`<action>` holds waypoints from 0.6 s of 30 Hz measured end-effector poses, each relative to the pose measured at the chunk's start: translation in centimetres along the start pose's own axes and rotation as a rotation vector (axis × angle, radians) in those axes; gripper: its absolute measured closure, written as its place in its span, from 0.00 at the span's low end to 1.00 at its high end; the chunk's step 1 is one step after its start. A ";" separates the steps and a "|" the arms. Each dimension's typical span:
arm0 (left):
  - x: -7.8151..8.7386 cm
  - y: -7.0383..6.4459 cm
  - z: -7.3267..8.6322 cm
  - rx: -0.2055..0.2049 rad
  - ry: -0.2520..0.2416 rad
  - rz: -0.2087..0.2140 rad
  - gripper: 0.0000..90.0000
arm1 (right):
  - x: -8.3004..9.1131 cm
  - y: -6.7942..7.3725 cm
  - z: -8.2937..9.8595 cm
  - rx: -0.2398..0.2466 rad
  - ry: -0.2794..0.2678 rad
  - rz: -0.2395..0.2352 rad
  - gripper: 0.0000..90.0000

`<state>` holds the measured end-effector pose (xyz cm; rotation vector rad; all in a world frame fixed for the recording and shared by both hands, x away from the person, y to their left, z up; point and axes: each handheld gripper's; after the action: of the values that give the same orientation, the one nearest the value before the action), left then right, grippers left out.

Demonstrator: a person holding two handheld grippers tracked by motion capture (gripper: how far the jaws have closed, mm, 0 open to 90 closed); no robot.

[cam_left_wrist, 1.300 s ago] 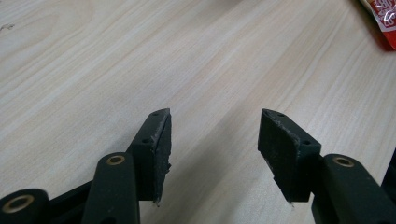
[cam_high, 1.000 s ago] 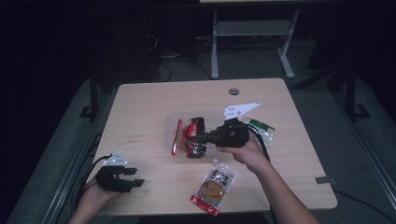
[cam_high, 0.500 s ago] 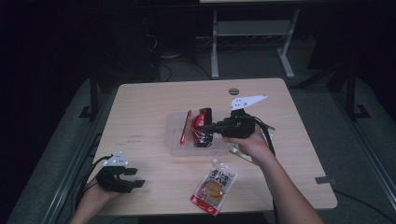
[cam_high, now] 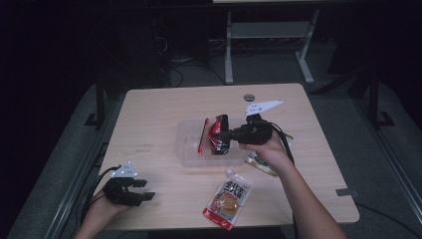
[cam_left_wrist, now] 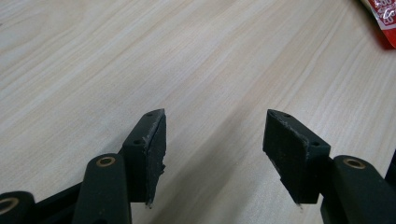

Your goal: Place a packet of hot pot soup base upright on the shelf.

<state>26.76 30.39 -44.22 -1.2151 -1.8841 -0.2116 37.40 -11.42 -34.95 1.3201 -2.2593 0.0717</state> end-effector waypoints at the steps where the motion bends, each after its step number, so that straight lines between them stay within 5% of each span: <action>1: 0.0 0.0 0.0 0.001 0.000 0.001 0.44 | 0.0 0.0 0.0 0.000 0.000 0.000 1.00; 18: -0.2 0.0 0.0 -0.001 0.003 0.011 0.43 | -2.6 -0.6 -0.5 -0.015 0.059 0.014 1.00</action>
<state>26.79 30.26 -44.38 -1.2251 -1.8740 -0.2087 39.15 -9.54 -35.82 1.2778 -2.2159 0.0977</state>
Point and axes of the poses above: each handheld gripper's, and its own axes: x roughly backward along the jaws, z roughly out of its underside, y roughly to its left, and after that the axes turned 12 degrees about z, right-handed
